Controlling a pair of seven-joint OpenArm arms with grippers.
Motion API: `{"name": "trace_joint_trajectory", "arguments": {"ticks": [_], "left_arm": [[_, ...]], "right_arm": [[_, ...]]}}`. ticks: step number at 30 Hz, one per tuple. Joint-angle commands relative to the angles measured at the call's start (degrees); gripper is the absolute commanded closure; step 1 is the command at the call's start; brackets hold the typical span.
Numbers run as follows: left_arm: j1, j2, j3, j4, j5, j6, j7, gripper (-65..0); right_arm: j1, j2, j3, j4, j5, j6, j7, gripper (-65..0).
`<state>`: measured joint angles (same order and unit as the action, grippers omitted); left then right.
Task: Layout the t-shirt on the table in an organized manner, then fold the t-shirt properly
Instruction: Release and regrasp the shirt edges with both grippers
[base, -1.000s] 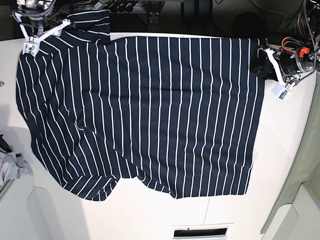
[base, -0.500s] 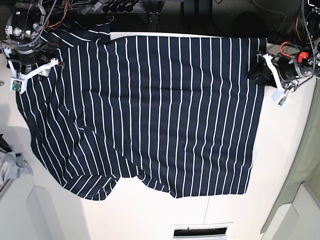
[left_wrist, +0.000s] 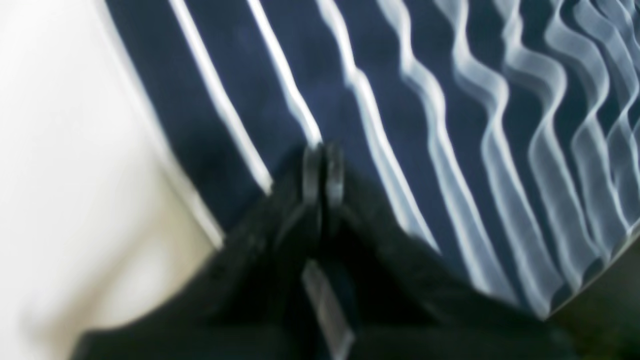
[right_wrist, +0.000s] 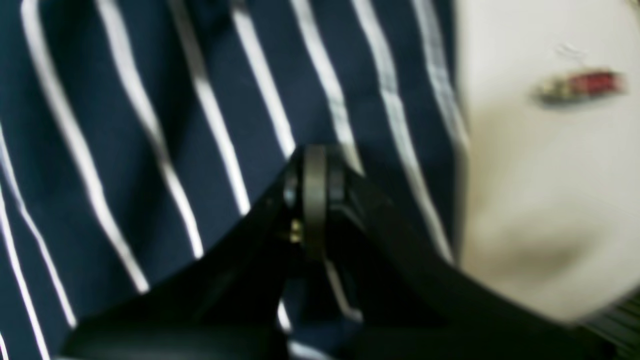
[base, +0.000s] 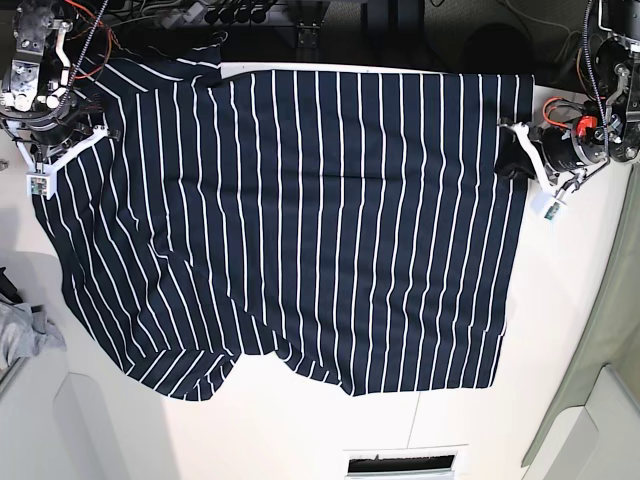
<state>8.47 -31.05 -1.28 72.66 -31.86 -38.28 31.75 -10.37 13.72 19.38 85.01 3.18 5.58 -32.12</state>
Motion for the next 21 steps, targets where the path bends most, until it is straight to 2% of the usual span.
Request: {"name": "trace_joint_trajectory", "arguments": {"ticks": [1, 4, 7, 11, 16, 21], "left_arm": [[-2.43, -0.15, 1.09, -2.27, 1.79, 0.39, 0.37, 0.0], [-8.15, 1.11, 4.31, -11.15, 4.59, 0.66, -2.03, 0.0], [-14.05, 1.9, 6.67, -18.69, 6.91, 4.5, -4.2, 0.0], [-21.03, 2.4, 8.92, -25.38, 9.66, 5.07, -4.79, 0.0], [-27.12, 2.45, 10.49, -28.24, 10.32, 5.07, -4.7, 0.0], [-27.98, 1.95, 10.49, -28.22, 10.25, 4.5, -1.66, 0.0]], "right_arm": [[1.6, 0.85, 0.26, -1.51, -0.22, 0.81, 1.77, 0.0], [6.36, 0.92, 0.26, -9.66, 0.94, 2.67, 4.07, 0.0], [12.04, 0.92, 0.28, -17.18, 0.94, 5.07, 5.31, 0.0], [19.21, 0.85, 0.26, -24.2, 3.06, 8.85, 5.4, 0.0], [25.99, 0.68, 0.26, -27.52, 5.27, 10.32, 5.38, 0.0], [28.72, 0.87, 0.26, -27.47, 5.55, 11.39, 5.27, 0.0]]}}
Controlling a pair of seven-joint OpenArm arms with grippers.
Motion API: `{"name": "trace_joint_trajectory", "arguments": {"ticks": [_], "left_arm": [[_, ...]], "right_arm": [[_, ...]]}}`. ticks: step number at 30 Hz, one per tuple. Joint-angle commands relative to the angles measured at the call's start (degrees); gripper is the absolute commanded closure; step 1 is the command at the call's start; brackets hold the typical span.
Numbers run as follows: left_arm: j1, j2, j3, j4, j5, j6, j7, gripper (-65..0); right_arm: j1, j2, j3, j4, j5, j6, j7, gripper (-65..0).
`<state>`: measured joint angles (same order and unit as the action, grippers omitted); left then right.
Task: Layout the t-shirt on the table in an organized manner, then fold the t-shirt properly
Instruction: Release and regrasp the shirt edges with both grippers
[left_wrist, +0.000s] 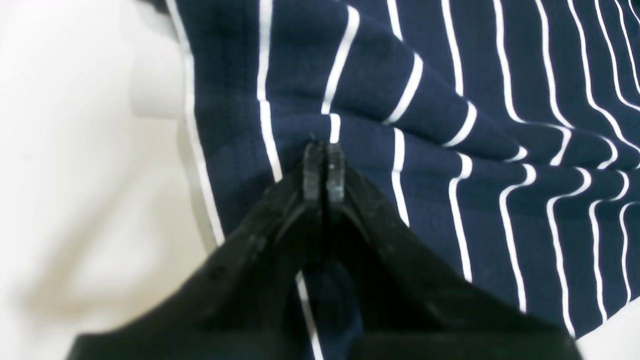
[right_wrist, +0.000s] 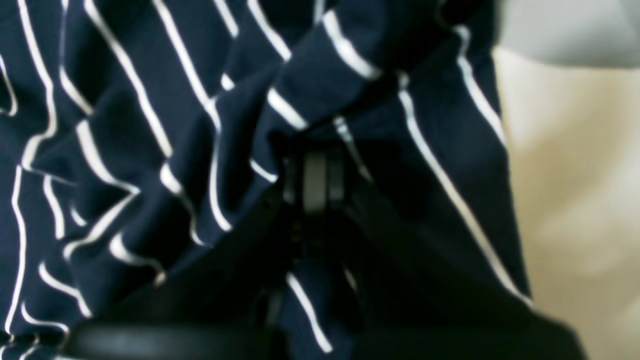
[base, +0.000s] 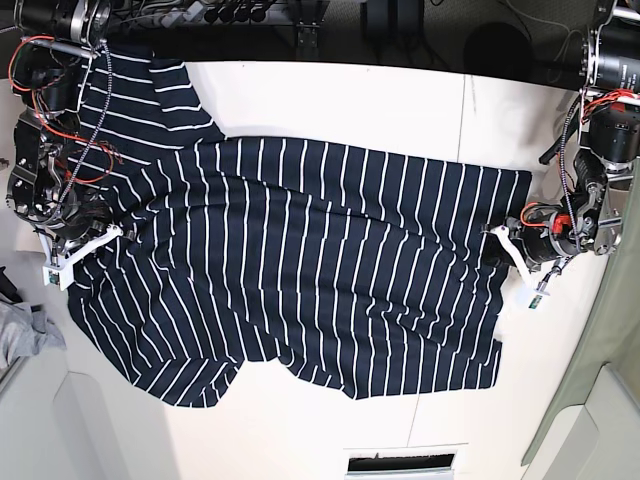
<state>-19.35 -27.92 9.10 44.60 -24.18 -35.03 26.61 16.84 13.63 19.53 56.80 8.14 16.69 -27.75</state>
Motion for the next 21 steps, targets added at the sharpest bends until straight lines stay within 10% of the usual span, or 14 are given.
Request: {"name": "trace_joint_trajectory", "arguments": {"ticks": [1, 3, 9, 21], "left_arm": [[-0.15, -1.46, 0.11, -0.15, 2.21, 0.33, 4.59, 0.0], [-0.13, -2.12, 0.11, 0.33, -1.68, -4.48, 7.63, 0.0], [5.57, -7.96, 0.09, 10.54, -18.43, -4.97, 13.55, -9.9], [25.18, -15.54, -8.81, 29.44, -26.73, -4.97, 17.14, -19.9]], "right_arm": [[1.77, 0.98, 0.11, 0.81, 0.74, 0.28, 0.55, 0.0], [1.77, 0.96, 0.13, 1.68, 1.44, 0.24, 0.48, 0.0], [-3.8, 1.01, 1.84, 14.36, 3.72, 0.24, -5.31, 0.0], [-27.04, 1.01, 17.22, 37.22, 12.85, 3.43, -13.44, -4.2]]}}
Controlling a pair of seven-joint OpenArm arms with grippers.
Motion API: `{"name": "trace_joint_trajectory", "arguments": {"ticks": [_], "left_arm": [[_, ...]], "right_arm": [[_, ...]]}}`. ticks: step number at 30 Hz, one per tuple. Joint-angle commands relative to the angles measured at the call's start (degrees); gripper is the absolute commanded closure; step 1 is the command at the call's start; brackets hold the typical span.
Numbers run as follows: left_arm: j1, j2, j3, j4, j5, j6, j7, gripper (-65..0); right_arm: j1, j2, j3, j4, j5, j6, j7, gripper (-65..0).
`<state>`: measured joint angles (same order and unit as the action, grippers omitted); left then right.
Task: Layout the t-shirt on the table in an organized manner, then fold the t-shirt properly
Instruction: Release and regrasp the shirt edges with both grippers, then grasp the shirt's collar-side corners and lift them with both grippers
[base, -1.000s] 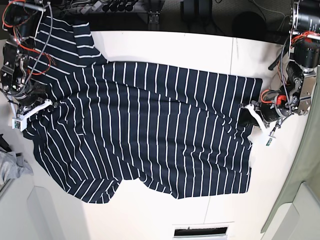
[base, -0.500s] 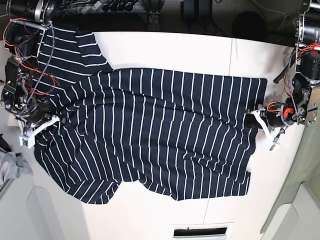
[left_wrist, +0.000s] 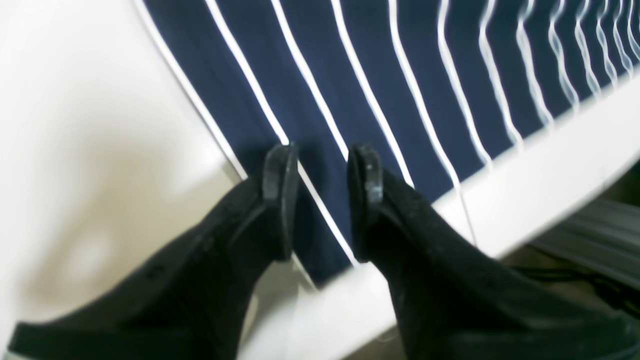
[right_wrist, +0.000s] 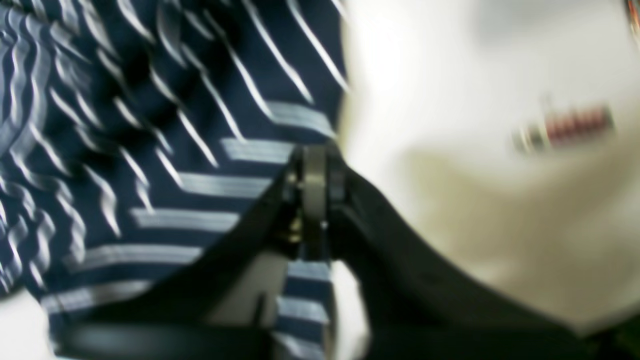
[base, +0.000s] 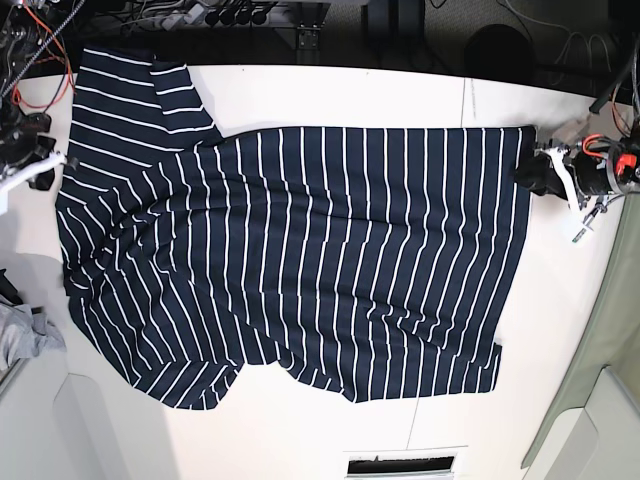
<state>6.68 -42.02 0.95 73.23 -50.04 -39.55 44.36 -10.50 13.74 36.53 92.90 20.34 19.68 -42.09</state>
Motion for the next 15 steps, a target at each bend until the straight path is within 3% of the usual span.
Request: {"name": "trace_joint_trajectory", "arguments": {"ticks": [1, 3, 5, 8, 15], "left_arm": [[0.57, -1.42, -1.95, 1.57, -1.44, -0.45, -0.61, -19.9], [3.04, -1.27, -4.35, 2.86, -1.7, -0.45, -0.42, -20.6], [5.38, -1.14, -5.6, 4.87, -1.7, -0.45, -0.28, -24.7], [8.98, -0.98, -5.6, 9.55, -2.08, -0.45, -0.07, -29.5], [11.91, 1.62, -5.6, 14.75, -1.68, -0.45, 0.07, -31.8]], "right_arm": [[-1.2, 0.92, 1.68, 1.11, 2.4, 1.6, 0.81, -11.5], [-4.07, 0.9, 3.56, 1.01, 5.64, 3.06, 1.01, -23.2], [-6.36, 0.94, 4.07, 0.7, 6.69, 3.1, 1.75, -27.8], [-8.61, 1.57, 4.02, -0.66, 6.71, 3.15, 2.23, -27.9], [-8.92, 3.26, 3.52, -8.92, 9.68, 5.79, 2.19, -27.9]]}}
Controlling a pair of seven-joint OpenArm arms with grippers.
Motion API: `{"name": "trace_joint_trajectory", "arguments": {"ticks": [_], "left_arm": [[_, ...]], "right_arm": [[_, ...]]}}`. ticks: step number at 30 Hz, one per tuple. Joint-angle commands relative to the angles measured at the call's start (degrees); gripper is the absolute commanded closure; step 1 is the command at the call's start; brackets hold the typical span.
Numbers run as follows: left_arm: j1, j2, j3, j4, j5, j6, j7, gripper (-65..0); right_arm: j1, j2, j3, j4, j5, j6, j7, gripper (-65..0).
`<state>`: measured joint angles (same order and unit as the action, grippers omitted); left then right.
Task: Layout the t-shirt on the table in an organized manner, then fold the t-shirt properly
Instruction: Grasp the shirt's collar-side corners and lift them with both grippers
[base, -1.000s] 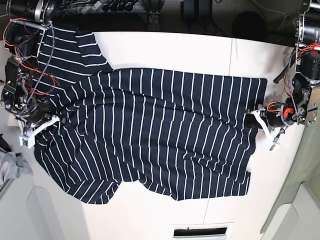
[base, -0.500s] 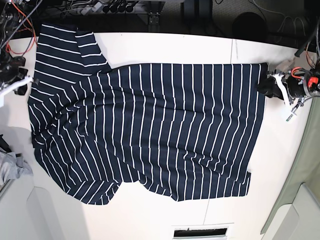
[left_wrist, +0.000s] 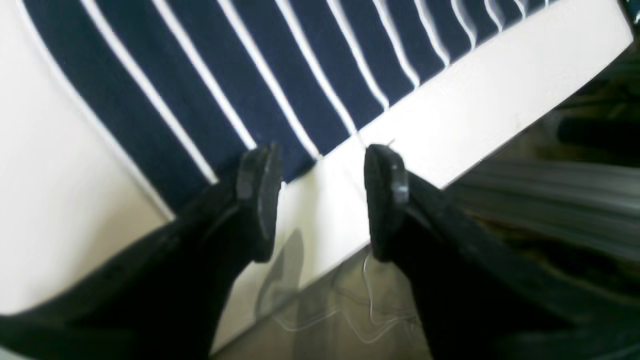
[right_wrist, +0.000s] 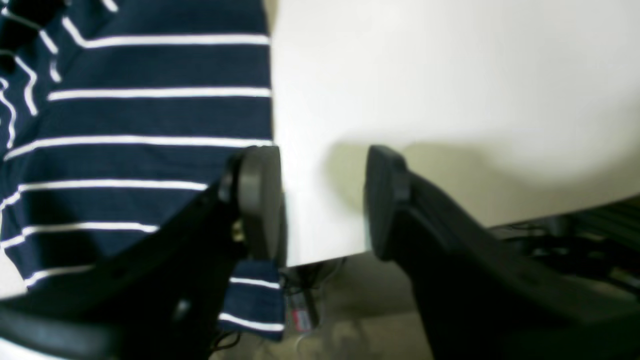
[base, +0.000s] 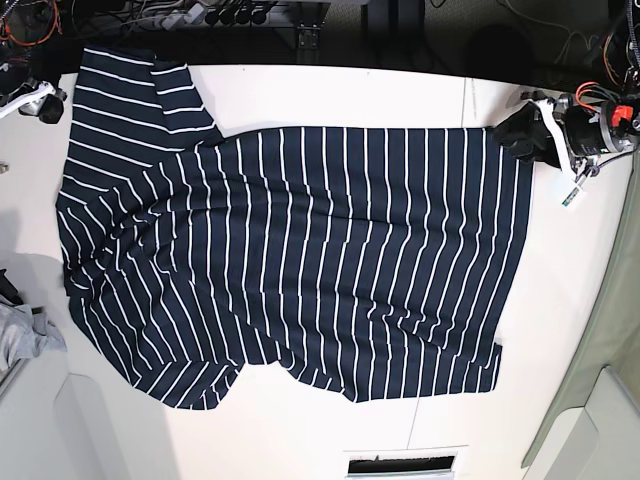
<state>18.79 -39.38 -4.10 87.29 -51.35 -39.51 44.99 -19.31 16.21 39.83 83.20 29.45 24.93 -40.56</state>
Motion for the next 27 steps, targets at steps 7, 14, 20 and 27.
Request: {"name": "trace_joint_trajectory", "arguments": {"ticks": [7, 14, 20, 27], "left_arm": [[-0.2, -0.15, -1.2, 0.7, 1.53, -0.49, -0.57, -37.9], [-0.2, -0.13, -10.03, 0.63, 2.56, -0.49, -0.61, -37.9], [-0.22, 0.07, -11.72, -5.97, 4.26, -0.49, -4.48, -37.9], [-1.46, 2.82, -11.72, -15.04, 1.07, -0.49, -4.13, -38.0]], "right_arm": [[-0.24, 0.74, 0.15, -4.87, 7.06, 5.84, -2.45, -27.8], [-0.24, 0.72, 0.15, -4.79, 12.22, 6.95, -4.79, -27.8], [-0.24, -0.2, 0.15, -4.76, 13.68, 7.5, -5.6, -27.8], [-0.24, -0.5, 0.15, -4.76, 14.71, 7.5, -5.68, -27.8]]}}
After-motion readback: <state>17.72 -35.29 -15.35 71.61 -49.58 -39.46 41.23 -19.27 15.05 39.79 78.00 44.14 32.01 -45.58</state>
